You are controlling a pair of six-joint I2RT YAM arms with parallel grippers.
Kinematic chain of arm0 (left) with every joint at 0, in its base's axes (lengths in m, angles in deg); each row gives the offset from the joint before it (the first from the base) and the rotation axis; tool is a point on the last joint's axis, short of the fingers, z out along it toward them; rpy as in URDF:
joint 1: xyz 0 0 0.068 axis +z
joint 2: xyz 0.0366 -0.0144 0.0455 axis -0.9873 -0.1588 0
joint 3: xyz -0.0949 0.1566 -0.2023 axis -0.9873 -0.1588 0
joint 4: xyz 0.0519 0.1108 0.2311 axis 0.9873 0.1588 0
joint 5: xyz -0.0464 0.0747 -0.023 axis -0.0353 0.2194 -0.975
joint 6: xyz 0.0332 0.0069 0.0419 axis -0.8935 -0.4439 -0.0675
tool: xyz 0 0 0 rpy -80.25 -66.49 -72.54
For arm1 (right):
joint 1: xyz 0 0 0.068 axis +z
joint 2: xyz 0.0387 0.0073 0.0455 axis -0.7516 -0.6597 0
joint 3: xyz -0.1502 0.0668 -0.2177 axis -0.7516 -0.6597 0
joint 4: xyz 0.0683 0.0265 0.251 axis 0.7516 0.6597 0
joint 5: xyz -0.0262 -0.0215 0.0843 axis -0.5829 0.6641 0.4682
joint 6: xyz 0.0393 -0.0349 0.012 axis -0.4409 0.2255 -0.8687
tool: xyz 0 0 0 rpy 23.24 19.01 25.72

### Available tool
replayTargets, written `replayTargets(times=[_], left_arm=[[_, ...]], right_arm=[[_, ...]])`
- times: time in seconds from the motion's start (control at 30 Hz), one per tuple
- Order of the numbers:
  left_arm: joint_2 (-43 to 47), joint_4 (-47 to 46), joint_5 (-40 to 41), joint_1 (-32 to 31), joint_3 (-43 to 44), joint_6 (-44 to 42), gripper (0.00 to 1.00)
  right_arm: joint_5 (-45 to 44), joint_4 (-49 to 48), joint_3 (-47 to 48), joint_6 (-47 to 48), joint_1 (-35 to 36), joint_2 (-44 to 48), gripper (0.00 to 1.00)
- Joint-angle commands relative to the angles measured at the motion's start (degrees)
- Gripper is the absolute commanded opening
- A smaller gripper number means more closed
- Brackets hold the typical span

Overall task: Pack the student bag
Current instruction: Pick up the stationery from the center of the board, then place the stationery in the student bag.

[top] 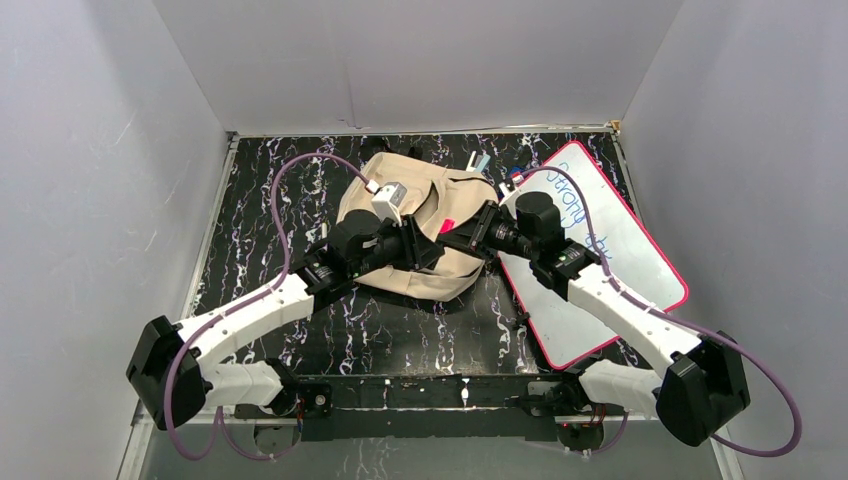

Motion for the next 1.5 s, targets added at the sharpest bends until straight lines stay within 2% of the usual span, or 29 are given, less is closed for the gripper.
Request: replayTargets(times=[0.0, 0.07, 0.13, 0.23, 0.33, 0.4, 0.53, 0.87, 0.97, 1.13, 1.47], left_arm=[[-1.52, 1.07, -0.74, -0.5, 3.54, -1.25, 0.22], [-2.33, 3.52, -0.17, -0.51, 5.24, -2.23, 0.33], [-2.48, 7.61, 2.06, -0.5, 6.8, -3.39, 0.44], [-2.95, 16.89, 11.98, -0.5, 10.62, -5.6, 0.57], [-4.48, 24.48, 20.67, -0.05, 14.73, -7.88, 0.65], [-6.95, 28.56, 26.22, 0.4, 17.44, -10.2, 0.66], [-13.0, 32.24, 32.76, 1.84, 22.2, -16.36, 0.67], [-29.04, 28.69, 37.46, 3.19, 29.84, -34.05, 0.66], [-32.38, 28.4, 41.23, 3.28, 31.81, -37.37, 0.64], [-35.26, 26.96, 42.11, 3.9, 33.47, -40.38, 0.6], [-34.13, 23.91, 40.53, 5.91, 33.24, -42.02, 0.34]], right_arm=[[0.73, -4.54, -1.06, 0.01, -0.21, 0.74, 0.1], [-1.68, -3.26, -1.38, 0.62, -0.25, 2.09, 0.02], [-4.75, -0.89, -1.26, 1.76, -0.23, 3.62, 0.0], [-10.5, 5.76, 0.32, 4.66, -0.31, 5.5, 0.0], [-14.86, 10.58, 1.11, 7.34, -0.32, 7.03, 0.0], [-16.46, 12.39, 0.89, 7.93, -0.27, 8.14, 0.0], [-16.19, 12.61, -1.07, 6.59, -0.32, 9.62, 0.0], [-12.3, 11.67, -2.46, 4.59, -0.32, 9.79, 0.0], [-12.47, 12.3, -2.44, 4.54, -0.39, 10.4, 0.0], [-12.8, 12.99, -2.86, 4.45, -0.33, 11.06, 0.0], [-12.15, 12.49, -1.61, 5.93, -0.36, 9.71, 0.0]])
